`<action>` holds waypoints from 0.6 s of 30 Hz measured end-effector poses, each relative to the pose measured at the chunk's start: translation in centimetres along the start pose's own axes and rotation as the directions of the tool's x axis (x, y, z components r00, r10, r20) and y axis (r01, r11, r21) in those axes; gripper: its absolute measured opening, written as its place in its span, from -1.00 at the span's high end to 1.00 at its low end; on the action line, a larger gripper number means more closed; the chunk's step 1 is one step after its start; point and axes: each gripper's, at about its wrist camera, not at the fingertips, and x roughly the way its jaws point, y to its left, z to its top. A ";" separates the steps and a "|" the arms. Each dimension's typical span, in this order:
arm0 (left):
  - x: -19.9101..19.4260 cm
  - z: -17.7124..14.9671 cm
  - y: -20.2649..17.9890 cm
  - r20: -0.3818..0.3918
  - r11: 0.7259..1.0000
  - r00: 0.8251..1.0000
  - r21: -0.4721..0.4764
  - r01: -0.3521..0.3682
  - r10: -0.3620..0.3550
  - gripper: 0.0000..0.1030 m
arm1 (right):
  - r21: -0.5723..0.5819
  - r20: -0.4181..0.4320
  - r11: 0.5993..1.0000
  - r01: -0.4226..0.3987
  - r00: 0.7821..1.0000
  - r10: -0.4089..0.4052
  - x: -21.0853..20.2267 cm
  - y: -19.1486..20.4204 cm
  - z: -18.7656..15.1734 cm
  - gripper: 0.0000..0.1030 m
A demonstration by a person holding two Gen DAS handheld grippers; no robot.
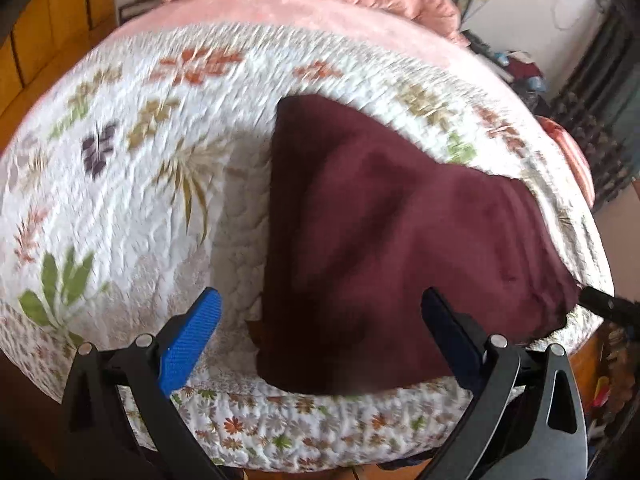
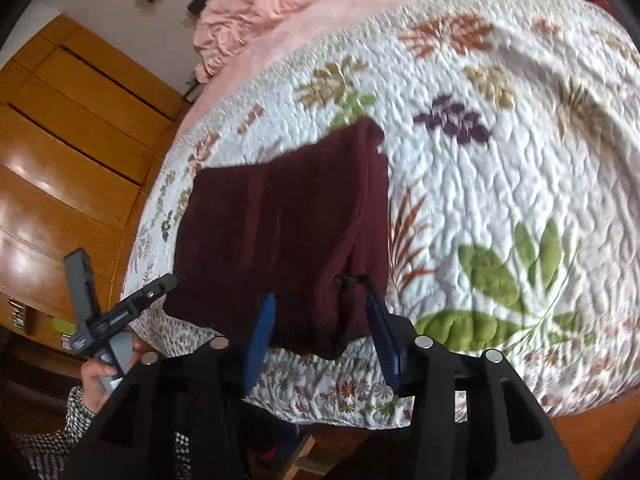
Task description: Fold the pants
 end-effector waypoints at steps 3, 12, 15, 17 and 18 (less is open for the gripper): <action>-1.8 0.2 -1.6 0.047 0.998 0.999 0.062 0.006 -0.009 -0.93 | 0.008 0.021 1.000 -0.003 1.000 0.003 -0.3 -0.2 0.7 -0.33; -3.5 1.0 -3.8 0.109 0.990 0.993 0.136 0.031 -0.046 -0.93 | 0.079 -0.003 0.991 -0.108 0.994 0.108 2.4 -2.3 2.3 -0.63; -3.3 1.3 -3.9 0.112 0.988 0.992 0.148 0.037 -0.054 -0.93 | 0.087 -0.040 0.990 -0.111 0.993 0.115 4.1 -2.8 2.4 -0.63; -2.8 1.5 -4.0 0.106 0.988 0.993 0.150 0.038 -0.055 -0.93 | 0.083 -0.062 0.992 -0.095 0.993 0.101 5.1 -2.8 2.5 -0.63; -2.6 1.6 -4.0 0.101 0.988 0.993 0.151 0.041 -0.057 -0.93 | 0.083 -0.068 0.992 -0.090 0.993 0.096 5.5 -2.9 2.5 -0.63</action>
